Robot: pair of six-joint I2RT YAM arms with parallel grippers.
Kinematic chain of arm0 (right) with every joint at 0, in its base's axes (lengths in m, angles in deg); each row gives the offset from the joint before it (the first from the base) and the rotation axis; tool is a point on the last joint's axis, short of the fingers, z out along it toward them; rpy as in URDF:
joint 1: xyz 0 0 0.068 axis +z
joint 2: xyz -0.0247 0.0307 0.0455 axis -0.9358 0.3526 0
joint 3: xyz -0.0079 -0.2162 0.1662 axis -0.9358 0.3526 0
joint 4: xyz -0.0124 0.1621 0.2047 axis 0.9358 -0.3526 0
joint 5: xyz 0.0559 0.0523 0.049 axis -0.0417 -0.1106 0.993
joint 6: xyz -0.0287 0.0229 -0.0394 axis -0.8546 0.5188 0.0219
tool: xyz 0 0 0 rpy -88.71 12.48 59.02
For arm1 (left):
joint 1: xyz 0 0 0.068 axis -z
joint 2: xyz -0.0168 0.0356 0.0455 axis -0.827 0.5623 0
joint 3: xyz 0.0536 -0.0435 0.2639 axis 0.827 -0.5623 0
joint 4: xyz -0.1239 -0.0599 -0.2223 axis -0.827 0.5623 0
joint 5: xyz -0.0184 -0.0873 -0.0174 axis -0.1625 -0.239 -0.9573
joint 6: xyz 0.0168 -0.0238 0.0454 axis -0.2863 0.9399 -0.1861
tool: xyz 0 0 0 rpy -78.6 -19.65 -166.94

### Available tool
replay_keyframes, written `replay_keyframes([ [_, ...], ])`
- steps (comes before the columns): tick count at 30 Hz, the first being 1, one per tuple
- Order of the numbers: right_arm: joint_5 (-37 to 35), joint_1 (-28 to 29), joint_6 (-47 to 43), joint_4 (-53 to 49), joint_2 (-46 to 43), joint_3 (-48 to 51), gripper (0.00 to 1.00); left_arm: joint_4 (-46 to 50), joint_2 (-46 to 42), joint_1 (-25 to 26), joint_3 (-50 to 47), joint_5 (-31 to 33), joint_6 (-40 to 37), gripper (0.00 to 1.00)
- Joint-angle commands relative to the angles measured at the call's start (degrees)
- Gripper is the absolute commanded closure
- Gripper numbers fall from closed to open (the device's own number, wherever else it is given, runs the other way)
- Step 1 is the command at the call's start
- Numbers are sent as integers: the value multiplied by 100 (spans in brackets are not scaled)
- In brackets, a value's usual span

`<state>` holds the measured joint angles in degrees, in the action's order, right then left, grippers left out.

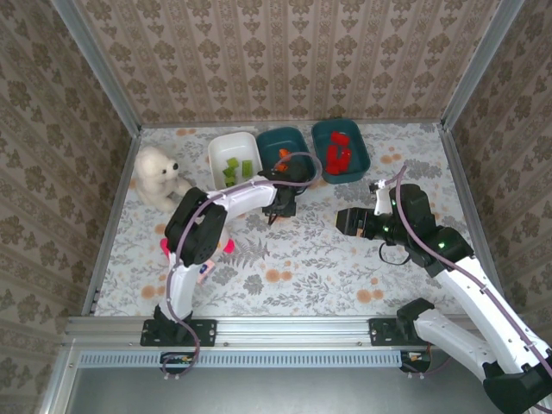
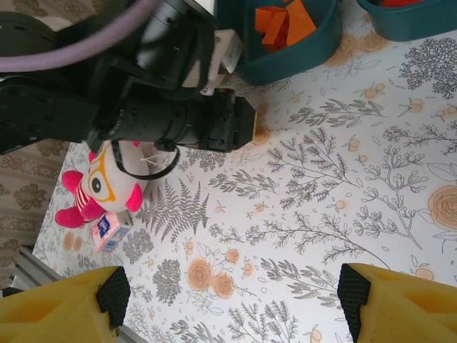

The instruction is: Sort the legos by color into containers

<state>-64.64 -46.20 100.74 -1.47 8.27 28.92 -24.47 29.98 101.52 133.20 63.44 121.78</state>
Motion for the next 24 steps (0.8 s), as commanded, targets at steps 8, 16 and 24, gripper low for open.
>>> replay_keyframes([
  [8, 123, -13, -58, 249, 359, -168, 21, -83, -732, -514, 1107, -777, -294, 84],
  [16, 54, -15, -84, 409, 663, -301, 21, -324, 987, -1051, 3377, -1107, -653, 83],
  [24, -94, -38, 16, 368, 565, -199, 21, -976, 2252, -1397, 4524, -1978, -197, 82],
])
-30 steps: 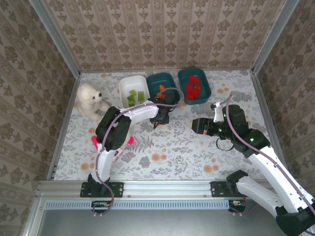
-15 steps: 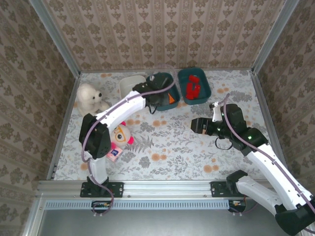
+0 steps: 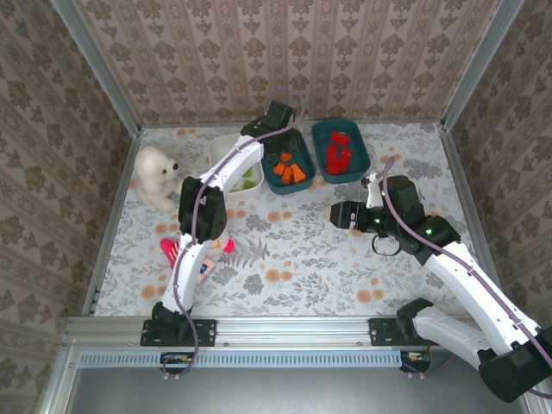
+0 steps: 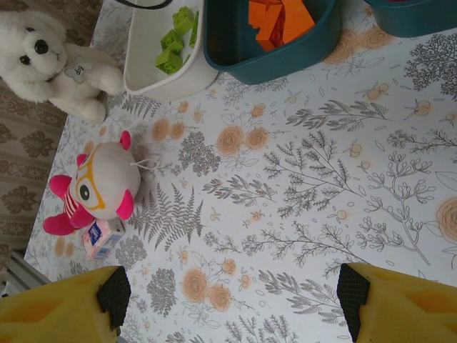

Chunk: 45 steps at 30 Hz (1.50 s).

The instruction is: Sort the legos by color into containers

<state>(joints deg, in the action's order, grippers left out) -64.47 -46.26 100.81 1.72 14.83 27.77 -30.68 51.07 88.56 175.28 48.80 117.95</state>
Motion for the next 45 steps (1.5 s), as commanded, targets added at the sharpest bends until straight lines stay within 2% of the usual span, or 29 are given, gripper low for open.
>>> replay_keyframes([
  [1, -135, -37, 18, 33, -116, -71, 21, -521, 248, -121, 355, -651, 283, 82],
  [4, -174, -50, 36, -30, -189, -38, 21, -715, 578, -181, 584, -970, 506, 82],
  [7, -201, -63, 54, -96, -268, 32, 21, -463, 858, -201, 888, -1064, 668, 82],
  [15, -184, -164, 37, -140, -281, 51, 20, -426, 1007, -236, 675, -1232, 999, 81],
  [24, -115, -208, 24, -75, -180, 34, 20, -207, 1040, -272, 538, -1388, 1254, 66],
  [37, -26, -226, -71, -36, -66, -121, 20, -181, 644, -302, 459, -1531, 1276, 48],
  [40, -32, -232, -85, -42, -70, -159, 20, -129, 509, -345, 473, -1492, 1320, 47],
  [45, -202, -234, -227, -169, -88, -345, 20, -44, -193, -357, 268, -1171, 1181, 44],
])
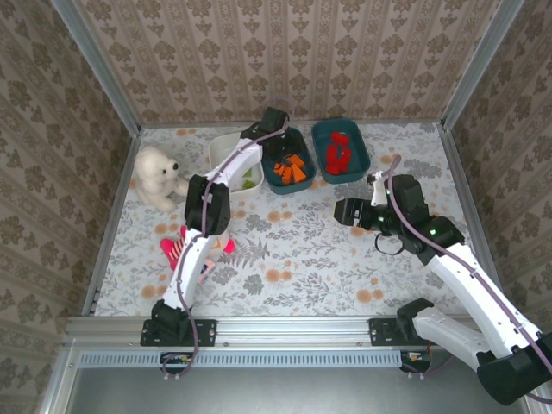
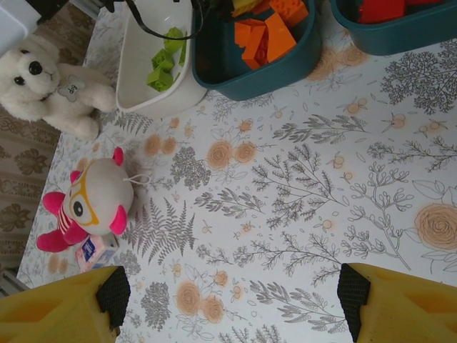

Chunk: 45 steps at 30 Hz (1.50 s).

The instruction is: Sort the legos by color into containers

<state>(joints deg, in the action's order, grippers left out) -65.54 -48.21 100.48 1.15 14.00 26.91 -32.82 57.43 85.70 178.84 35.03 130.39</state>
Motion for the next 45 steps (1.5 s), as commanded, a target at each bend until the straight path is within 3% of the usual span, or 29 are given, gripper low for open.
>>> replay_keyframes([
  [1, -156, -37, -255, -162, 9, -316, 20, 161, -1105, -64, -267, 277, -102, 42],
  [5, -375, -35, -373, -225, -9, -475, 20, 31, -2334, -1, -1529, 493, -258, 35],
  [15, -943, -45, -522, -65, -369, -369, 13, 430, -6434, 567, -6285, 1071, -435, 28],
  [17, -1013, -48, -487, -129, -410, -334, 10, 716, -7202, 699, -7026, 1165, -436, 23],
  [18, -1105, -49, -430, -211, -427, -311, 7, 938, -7608, 753, -7362, 1247, -398, 2],
  [19, -1193, -49, -370, -282, -444, -271, 1, 1175, -8017, 769, -7650, 1354, -303, 0],
  [21, -1283, -57, -329, -379, -463, -184, 0, 1566, -8789, 741, -8078, 1603, -163, 0],
  [26, -1728, -58, -342, -308, -581, -4, 0, 2357, -10204, 480, -8227, 2842, -232, 0],
  [29, -3401, -58, -1, -257, -492, 171, 0, 3166, -10075, 200, -8078, 4421, 190, 0],
  [31, -4299, -111, -424, 624, -364, 670, 0, 3516, -9762, 42, -8082, 5699, 466, 0],
  [33, -4884, -233, -1026, 1815, -255, 1347, 0, 2653, -9733, -149, -8491, 6332, -641, 0],
  [36, -5224, -551, -1849, 3321, 331, 2042, 0, -37, -10023, -755, -9730, 6484, -2581, 0],
  [38, -5220, -747, -2159, 3824, 857, 2177, 0, -1666, -10242, -1400, -10565, 5836, -3168, 0],
  [41, -4671, -1096, -2228, 4568, 1528, 2322, 0, -3048, -10013, -2350, -11353, 4685, -3274, 0],
  [45, -4094, -1286, -2593, 5555, 2216, 2383, 0, -4404, -9098, -2847, -11695, 3487, -3823, 0],
])
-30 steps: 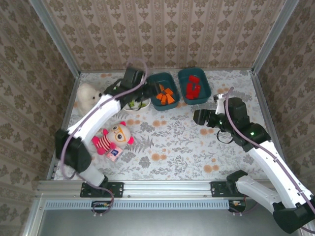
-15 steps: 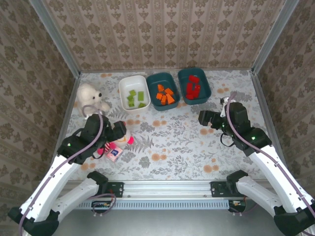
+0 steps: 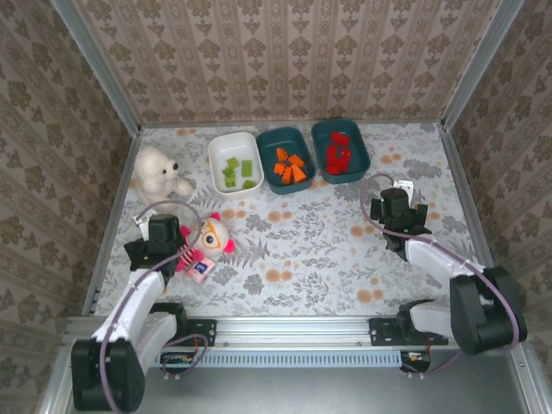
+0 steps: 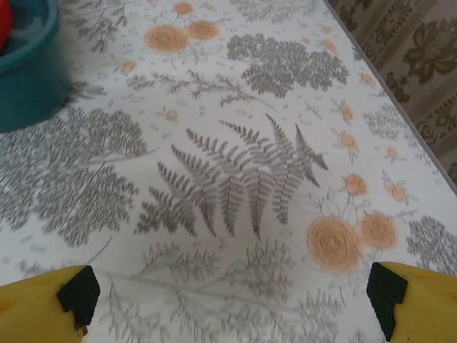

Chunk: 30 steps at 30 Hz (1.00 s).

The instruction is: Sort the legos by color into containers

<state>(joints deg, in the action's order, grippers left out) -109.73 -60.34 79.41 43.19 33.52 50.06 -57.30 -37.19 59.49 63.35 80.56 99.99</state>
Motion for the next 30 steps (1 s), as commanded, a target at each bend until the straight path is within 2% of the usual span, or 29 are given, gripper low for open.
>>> replay_keyframes([
  [1, 529, -123, -578, 1719, 436, 111, 0, -2433, 657, -296, -192, -1276, -813, 0],
  [5, 1154, -308, -752, 2534, 1057, 18, 0, -3599, 1866, -405, 101, -1772, -952, 0],
  [7, 1370, -428, -656, 2720, 1324, -21, 0, -3822, 2381, -423, 407, -2100, -1102, 0],
  [11, 1704, -567, -581, 3096, 1285, 249, 0, -4336, 3129, -446, 773, -2396, -1525, 0],
  [14, 1973, -636, -625, 4538, 1523, 925, 0, -4372, 3370, -378, 866, -2671, -1722, 0],
  [15, 1921, -638, -615, 4913, 1580, 1050, 0, -4830, 3446, -316, 708, -2747, -1880, 0],
  [16, 1850, -637, -556, 4665, 1482, 1003, 0, -5050, 3426, -253, 526, -2718, -1893, 0],
  [18, 1695, -642, -504, 4509, 1540, 862, 0, -6462, 3738, -247, 4, -2562, -1949, 0],
  [19, 1559, -647, -417, 4220, 1504, 759, 0, -6307, 3623, -255, -88, -2442, -1802, 0],
  [21, 1547, -647, -434, 4254, 1531, 754, 0, -6426, 3665, -288, -70, -2426, -1800, 0],
  [23, 1547, -647, -434, 4257, 1533, 757, 0, -5865, 3601, -287, 158, -2405, -1729, 0],
  [30, 1548, -643, -440, 4271, 1514, 774, 0, -5908, 3640, -265, 163, -2382, -1753, 0],
])
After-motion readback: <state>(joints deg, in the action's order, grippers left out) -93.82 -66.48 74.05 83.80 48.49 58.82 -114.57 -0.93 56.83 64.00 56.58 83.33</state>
